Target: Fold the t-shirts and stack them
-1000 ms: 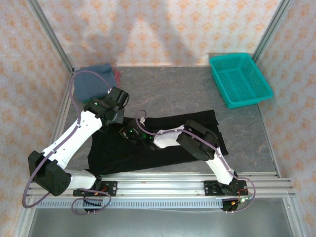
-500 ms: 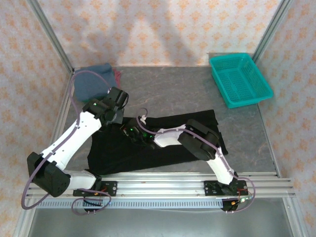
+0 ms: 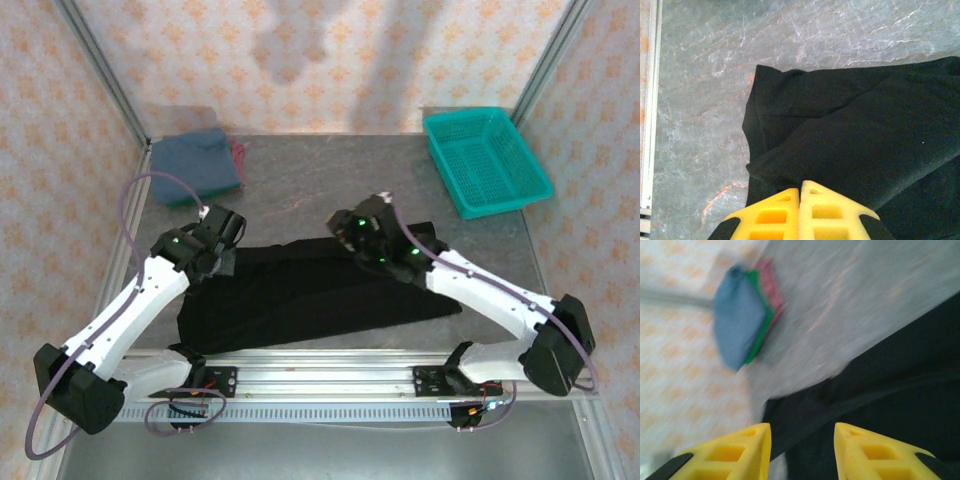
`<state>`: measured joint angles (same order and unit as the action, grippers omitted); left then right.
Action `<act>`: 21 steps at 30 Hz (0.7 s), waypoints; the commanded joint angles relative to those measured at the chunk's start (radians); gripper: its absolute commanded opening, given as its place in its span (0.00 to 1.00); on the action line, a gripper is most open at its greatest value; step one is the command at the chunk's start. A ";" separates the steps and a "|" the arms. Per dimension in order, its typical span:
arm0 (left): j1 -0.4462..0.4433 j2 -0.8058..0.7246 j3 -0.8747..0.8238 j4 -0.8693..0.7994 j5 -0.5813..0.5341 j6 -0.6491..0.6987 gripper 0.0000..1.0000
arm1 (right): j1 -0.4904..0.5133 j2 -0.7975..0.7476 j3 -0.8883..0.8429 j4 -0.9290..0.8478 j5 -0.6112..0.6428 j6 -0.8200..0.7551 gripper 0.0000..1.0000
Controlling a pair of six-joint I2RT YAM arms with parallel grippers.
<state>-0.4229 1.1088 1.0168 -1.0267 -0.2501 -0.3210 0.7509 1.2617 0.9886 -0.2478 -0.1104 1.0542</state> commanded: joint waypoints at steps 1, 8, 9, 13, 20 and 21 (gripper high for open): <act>0.002 0.007 -0.030 -0.014 -0.019 -0.065 0.00 | -0.122 -0.040 -0.049 -0.187 -0.005 -0.112 0.40; -0.017 0.067 -0.068 -0.033 -0.093 -0.132 0.00 | -0.353 0.024 -0.099 -0.173 -0.093 -0.213 0.41; -0.020 0.078 -0.067 -0.040 -0.106 -0.141 0.00 | -0.373 0.046 -0.098 -0.164 -0.103 -0.229 0.41; -0.066 0.137 -0.068 -0.062 -0.156 -0.181 0.00 | -0.431 0.156 -0.078 -0.118 -0.162 -0.260 0.39; -0.124 0.285 -0.043 -0.128 -0.256 -0.273 0.00 | -0.467 0.298 -0.034 -0.096 -0.184 -0.274 0.37; -0.130 0.308 -0.041 -0.132 -0.259 -0.277 0.00 | -0.469 0.306 -0.036 -0.092 -0.183 -0.277 0.37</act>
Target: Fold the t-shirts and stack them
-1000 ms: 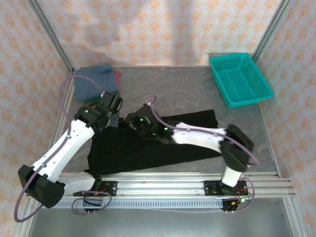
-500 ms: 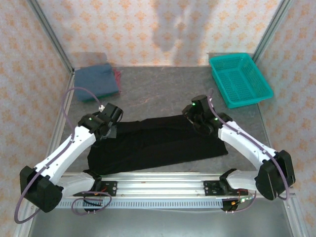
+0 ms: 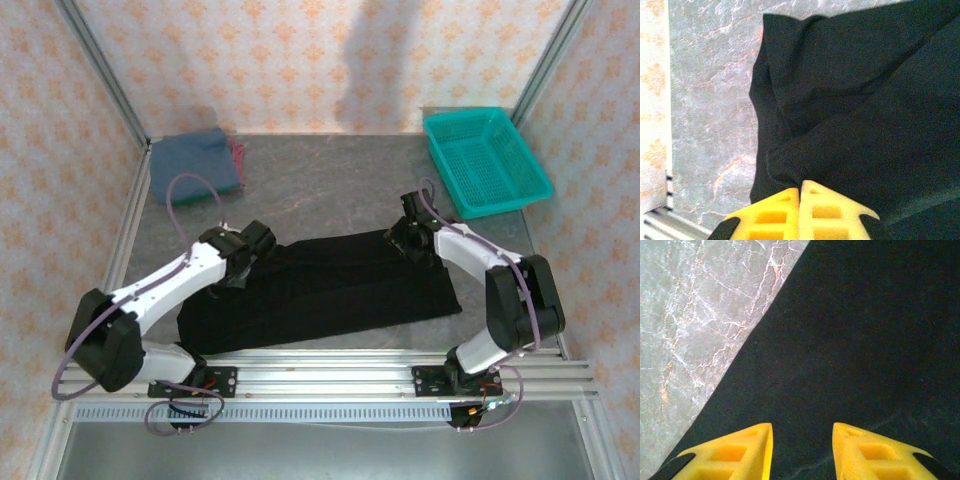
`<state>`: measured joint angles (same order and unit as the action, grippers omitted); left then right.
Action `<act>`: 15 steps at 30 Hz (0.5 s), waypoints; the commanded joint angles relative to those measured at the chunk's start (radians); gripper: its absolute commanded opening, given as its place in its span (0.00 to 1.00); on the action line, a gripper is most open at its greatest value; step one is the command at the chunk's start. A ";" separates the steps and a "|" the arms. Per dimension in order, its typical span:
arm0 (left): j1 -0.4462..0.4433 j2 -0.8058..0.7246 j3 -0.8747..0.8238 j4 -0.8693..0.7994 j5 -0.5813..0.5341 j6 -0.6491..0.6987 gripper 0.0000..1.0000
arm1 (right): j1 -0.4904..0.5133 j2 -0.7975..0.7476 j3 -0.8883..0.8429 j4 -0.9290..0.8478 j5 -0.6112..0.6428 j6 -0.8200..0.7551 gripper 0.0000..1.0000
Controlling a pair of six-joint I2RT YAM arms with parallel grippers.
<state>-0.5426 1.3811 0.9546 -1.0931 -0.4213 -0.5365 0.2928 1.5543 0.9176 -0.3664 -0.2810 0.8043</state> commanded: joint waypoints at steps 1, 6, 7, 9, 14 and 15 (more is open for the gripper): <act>-0.022 0.060 0.023 -0.071 -0.094 -0.072 0.00 | -0.015 0.023 0.036 0.025 -0.006 -0.030 0.37; -0.042 0.190 0.074 -0.177 -0.188 -0.167 0.00 | -0.032 0.067 0.045 -0.011 0.007 -0.055 0.36; -0.041 0.207 0.078 -0.194 -0.202 -0.184 0.00 | -0.035 0.073 0.049 -0.030 0.023 -0.065 0.36; -0.043 0.237 0.086 -0.211 -0.206 -0.203 0.00 | -0.044 0.080 0.052 -0.055 0.035 -0.079 0.36; -0.069 0.177 0.091 -0.268 -0.201 -0.321 0.55 | -0.073 0.049 0.031 -0.078 0.042 -0.101 0.36; -0.072 0.115 0.075 -0.262 -0.190 -0.348 0.58 | -0.075 0.042 0.030 -0.086 0.043 -0.108 0.37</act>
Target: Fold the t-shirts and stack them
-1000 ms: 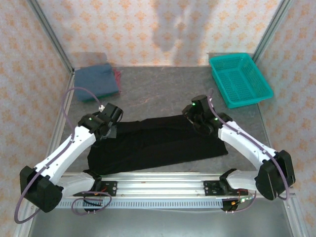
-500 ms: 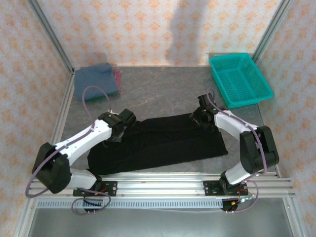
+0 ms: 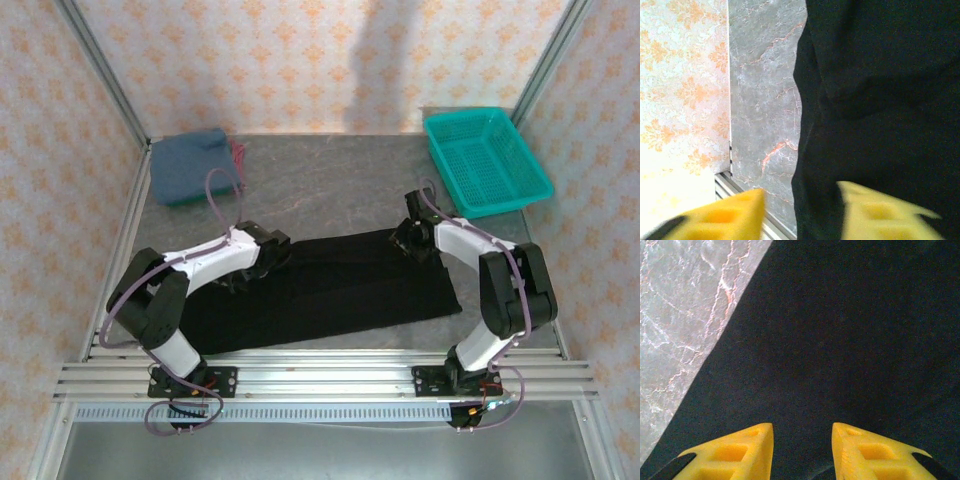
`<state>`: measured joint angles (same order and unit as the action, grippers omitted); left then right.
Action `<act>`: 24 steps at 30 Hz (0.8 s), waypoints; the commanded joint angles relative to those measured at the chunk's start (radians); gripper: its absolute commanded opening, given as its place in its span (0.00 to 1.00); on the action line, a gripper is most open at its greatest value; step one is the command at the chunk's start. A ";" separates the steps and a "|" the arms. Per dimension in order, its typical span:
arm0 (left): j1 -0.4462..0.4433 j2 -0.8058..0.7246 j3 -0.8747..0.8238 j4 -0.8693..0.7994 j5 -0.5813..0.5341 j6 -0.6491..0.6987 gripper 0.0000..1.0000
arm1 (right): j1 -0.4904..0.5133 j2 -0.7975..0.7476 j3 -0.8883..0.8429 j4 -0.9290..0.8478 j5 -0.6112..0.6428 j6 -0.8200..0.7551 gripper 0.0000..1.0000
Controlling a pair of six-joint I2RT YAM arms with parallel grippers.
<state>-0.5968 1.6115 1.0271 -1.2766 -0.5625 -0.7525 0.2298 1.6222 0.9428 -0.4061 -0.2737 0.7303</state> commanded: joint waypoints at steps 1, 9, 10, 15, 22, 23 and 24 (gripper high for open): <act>-0.018 -0.187 -0.019 -0.078 -0.042 -0.168 0.63 | -0.012 -0.032 0.005 -0.055 0.036 -0.040 0.36; -0.009 -0.625 -0.039 -0.030 -0.034 -0.242 0.80 | -0.012 -0.111 0.011 -0.128 0.044 -0.093 0.40; -0.009 -0.645 -0.047 0.028 -0.002 -0.218 0.81 | -0.012 -0.120 0.018 -0.133 0.038 -0.109 0.41; 0.044 -0.547 -0.072 0.239 0.250 -0.093 0.89 | -0.012 -0.097 0.091 -0.167 -0.045 -0.207 0.45; 0.126 -0.329 -0.043 0.434 0.476 0.125 0.74 | -0.008 -0.117 0.090 -0.187 -0.161 -0.271 0.46; 0.142 -0.306 -0.037 0.458 0.500 0.150 0.72 | -0.006 -0.125 0.084 -0.193 -0.170 -0.277 0.46; 0.157 -0.279 -0.026 0.472 0.520 0.174 0.70 | -0.002 -0.135 0.077 -0.198 -0.178 -0.283 0.46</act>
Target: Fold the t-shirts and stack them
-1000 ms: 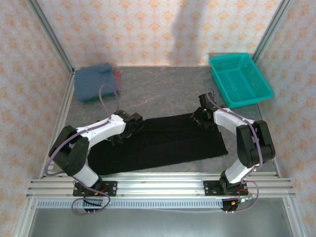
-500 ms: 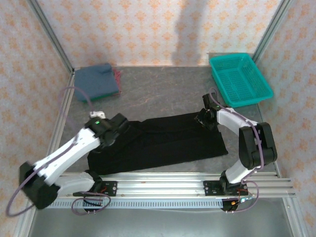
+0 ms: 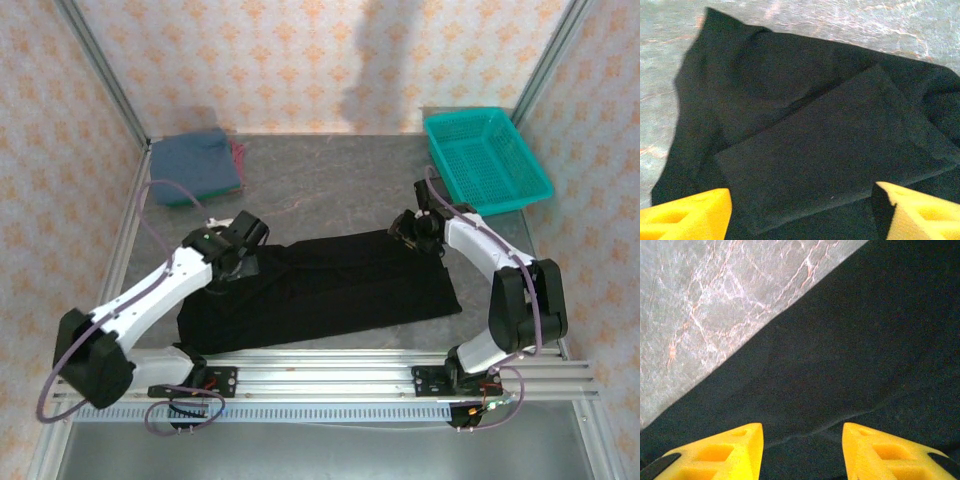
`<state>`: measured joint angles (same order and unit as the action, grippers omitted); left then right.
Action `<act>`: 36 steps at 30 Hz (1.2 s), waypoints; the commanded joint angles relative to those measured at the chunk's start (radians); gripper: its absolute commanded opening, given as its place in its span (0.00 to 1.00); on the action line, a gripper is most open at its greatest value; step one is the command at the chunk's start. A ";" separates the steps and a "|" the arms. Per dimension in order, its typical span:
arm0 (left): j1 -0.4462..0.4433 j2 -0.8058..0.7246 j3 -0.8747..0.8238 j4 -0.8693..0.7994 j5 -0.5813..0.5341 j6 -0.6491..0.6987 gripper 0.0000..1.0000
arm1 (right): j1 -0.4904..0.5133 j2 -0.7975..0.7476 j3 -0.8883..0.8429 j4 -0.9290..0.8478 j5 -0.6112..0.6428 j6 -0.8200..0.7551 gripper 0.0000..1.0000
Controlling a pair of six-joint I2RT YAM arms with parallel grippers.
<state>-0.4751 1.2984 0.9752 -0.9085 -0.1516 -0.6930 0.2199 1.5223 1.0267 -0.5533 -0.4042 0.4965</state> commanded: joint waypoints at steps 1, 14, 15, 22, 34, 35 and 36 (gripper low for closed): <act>0.047 0.058 0.035 0.116 0.134 0.137 0.67 | 0.011 -0.044 -0.015 -0.054 -0.054 -0.051 0.47; 0.145 0.333 0.168 0.182 0.214 0.297 0.50 | 0.038 -0.170 -0.123 -0.077 -0.074 -0.035 0.48; 0.147 0.350 0.174 0.192 0.231 0.302 0.49 | 0.037 -0.176 -0.127 -0.079 -0.072 -0.034 0.48; 0.155 0.428 0.208 0.185 0.216 0.311 0.42 | 0.038 -0.198 -0.132 -0.094 -0.061 -0.030 0.48; 0.159 0.433 0.165 0.179 0.173 0.332 0.40 | 0.038 -0.217 -0.155 -0.096 -0.048 -0.012 0.48; 0.159 0.437 0.161 0.180 0.173 0.335 0.39 | 0.038 -0.220 -0.155 -0.096 -0.047 -0.012 0.48; 0.158 0.440 0.157 0.182 0.175 0.337 0.37 | 0.037 -0.221 -0.158 -0.096 -0.047 -0.011 0.48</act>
<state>-0.3290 1.7283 1.1511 -0.7197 0.0620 -0.3832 0.2527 1.3266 0.8845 -0.6289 -0.4747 0.4751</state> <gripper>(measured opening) 0.381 0.477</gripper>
